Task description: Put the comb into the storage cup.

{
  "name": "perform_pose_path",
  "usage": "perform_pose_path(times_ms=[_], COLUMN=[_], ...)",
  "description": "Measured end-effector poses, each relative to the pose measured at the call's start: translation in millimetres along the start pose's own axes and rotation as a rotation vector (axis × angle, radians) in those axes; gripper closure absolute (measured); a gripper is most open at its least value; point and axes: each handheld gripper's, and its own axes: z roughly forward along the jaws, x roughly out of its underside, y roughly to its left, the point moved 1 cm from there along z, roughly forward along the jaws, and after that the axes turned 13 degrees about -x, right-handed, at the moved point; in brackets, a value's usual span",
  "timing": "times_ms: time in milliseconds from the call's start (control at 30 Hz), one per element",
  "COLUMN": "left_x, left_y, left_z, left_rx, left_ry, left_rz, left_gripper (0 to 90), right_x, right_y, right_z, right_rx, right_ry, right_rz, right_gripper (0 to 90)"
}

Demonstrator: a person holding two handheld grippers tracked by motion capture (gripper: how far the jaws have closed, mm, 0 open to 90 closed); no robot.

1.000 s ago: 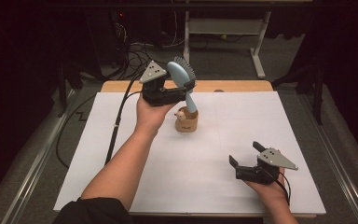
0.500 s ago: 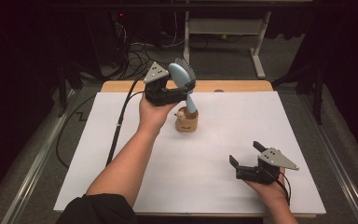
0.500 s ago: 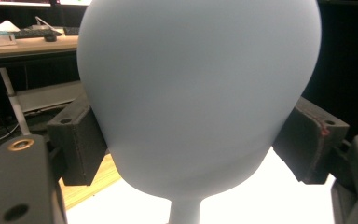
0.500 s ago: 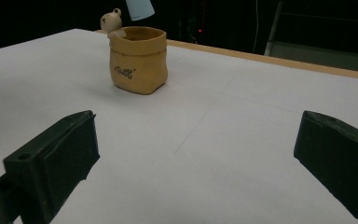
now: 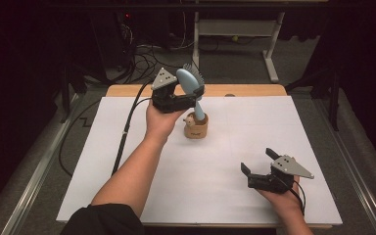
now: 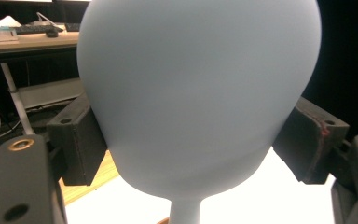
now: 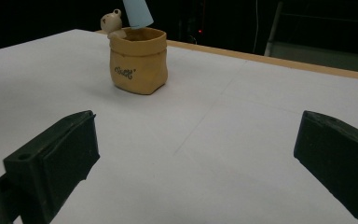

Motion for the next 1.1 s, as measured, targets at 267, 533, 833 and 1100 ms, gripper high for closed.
perform_pose_path(times_ms=[267,533,833,1100], left_x=[3.1,9.1,12.5,19.0], left_y=[-1.1,-1.1,-1.0,0.0], left_z=[4.0,8.7,11.4,16.8], left_rx=[-0.002,-0.009,-0.016,-0.018], left_ry=[0.008,0.026,0.037,0.055], left_rz=[0.009,0.0,-0.004,-0.01], left_gripper=[20.0,20.0,19.9,20.0], right_x=[-0.1,-0.4,-0.8,-0.6], right_y=[-0.1,-0.2,-0.3,-0.7], right_z=[-0.2,-1.4,-1.6,-1.1], right_rx=[0.001,0.004,0.008,0.009], right_ry=[-0.001,-0.009,-0.011,-0.008], right_rz=[0.002,-0.002,0.001,-0.002], right_gripper=[0.4,0.5,0.5,0.5])
